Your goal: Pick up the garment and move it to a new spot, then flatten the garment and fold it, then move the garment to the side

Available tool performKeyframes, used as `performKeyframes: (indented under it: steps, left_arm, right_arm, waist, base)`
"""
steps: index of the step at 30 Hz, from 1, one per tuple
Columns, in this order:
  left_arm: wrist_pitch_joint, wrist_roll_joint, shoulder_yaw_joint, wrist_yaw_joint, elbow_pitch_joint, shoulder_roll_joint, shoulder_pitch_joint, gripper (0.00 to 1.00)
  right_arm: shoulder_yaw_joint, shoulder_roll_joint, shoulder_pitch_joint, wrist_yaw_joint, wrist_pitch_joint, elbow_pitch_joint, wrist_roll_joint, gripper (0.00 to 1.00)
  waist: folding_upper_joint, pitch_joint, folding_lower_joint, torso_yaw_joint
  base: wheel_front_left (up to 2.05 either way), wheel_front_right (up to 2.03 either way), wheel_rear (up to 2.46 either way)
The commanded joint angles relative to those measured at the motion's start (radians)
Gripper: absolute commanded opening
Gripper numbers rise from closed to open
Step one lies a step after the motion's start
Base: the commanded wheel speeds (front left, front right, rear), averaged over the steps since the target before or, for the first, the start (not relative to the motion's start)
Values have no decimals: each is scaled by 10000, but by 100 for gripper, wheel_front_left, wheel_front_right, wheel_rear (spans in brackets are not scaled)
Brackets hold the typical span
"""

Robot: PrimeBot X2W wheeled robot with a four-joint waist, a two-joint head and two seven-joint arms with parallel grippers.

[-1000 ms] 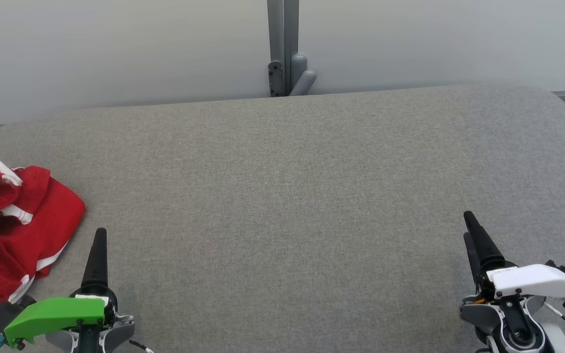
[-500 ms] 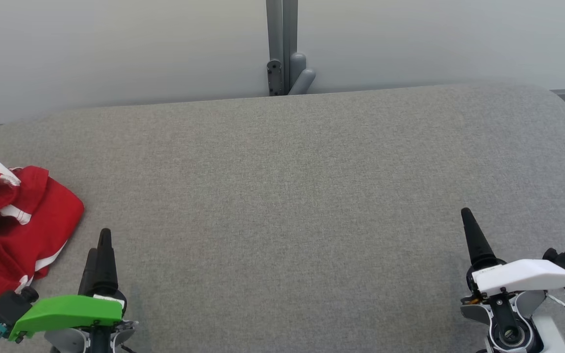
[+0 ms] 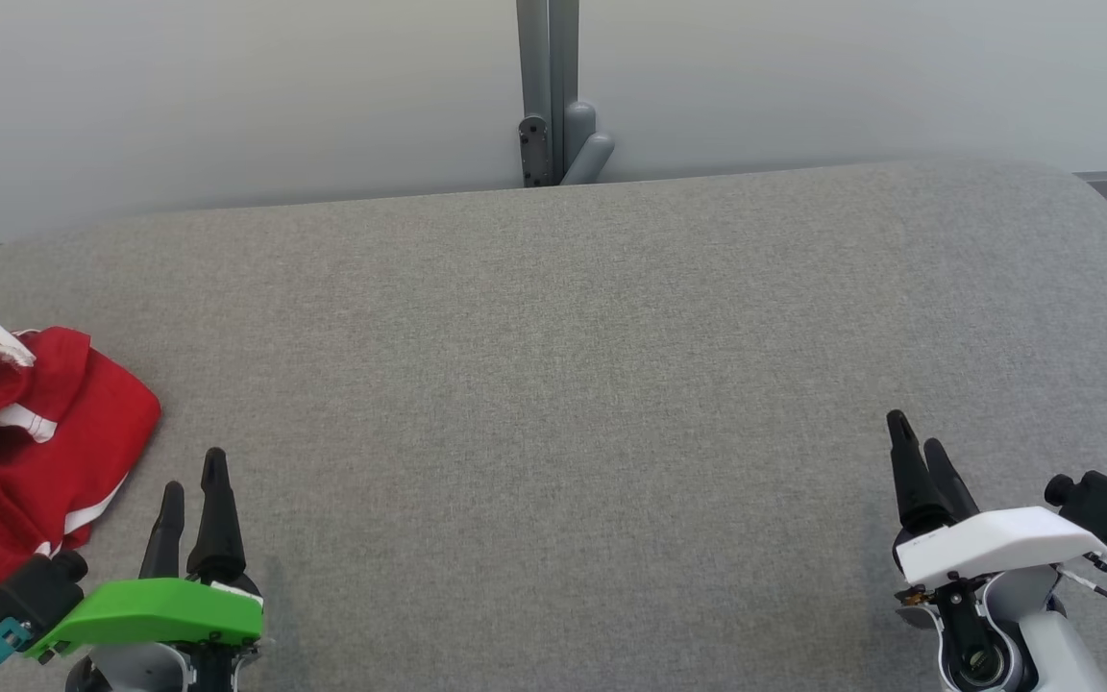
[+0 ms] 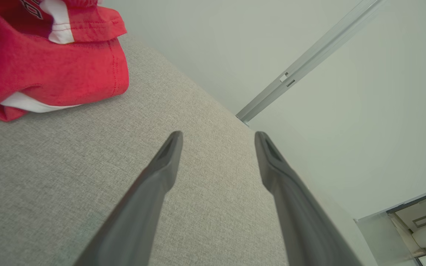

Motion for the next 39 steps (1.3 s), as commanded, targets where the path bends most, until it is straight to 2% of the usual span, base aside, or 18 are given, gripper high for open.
performKeyframes:
  steps: [1,39]
  left_arm:
    - [-98,330,-24,-11,-126,54,29,100]
    - [-1124,4822,-151,120,-18,71,330,100]
  right_arm:
    - [29,-51,-265,5,-95,-71,-323,100]
    - [357,-33,-428,7,-1161,424,-4478,100]
  waist:
    - [4,5,0,-2]
    - [8,99,0,-122]
  base:
    - [0,0,0]
    - [0,0,0]
